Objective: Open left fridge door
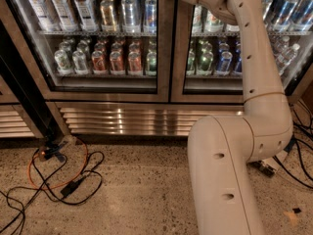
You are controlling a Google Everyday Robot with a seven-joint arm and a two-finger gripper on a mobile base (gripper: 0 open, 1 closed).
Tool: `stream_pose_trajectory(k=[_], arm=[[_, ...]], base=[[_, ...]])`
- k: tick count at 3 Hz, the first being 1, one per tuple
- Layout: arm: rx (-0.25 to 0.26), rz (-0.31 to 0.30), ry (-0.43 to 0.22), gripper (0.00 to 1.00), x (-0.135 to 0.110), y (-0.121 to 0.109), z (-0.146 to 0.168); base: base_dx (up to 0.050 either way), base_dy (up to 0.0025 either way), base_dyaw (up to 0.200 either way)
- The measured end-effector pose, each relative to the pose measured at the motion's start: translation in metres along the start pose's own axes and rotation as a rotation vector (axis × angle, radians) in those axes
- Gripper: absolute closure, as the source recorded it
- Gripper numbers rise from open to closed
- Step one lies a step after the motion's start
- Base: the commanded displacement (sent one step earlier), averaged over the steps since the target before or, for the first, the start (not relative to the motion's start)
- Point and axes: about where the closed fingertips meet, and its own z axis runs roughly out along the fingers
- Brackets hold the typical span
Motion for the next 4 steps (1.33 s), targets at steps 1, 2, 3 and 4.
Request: stream_pose_trajectory(k=[1, 2, 3, 4], arm=[[0.001, 0.0, 0.0, 0.35, 0.0, -0.0001, 0.0001], [0.001, 0.0, 0.0, 0.11, -0.0001, -0.0002, 0.0], [0.002, 0.0, -0.001, 0.0, -0.0002, -0.0003, 0.0], [0.002, 0.0, -0.001, 0.0, -0.0018, 0.0004, 0.0007]], base=[[0.0, 0.0, 0.0], [0.0, 0.0, 0.0], [0.0, 0.0, 0.0], [0.0, 0.0, 0.0]])
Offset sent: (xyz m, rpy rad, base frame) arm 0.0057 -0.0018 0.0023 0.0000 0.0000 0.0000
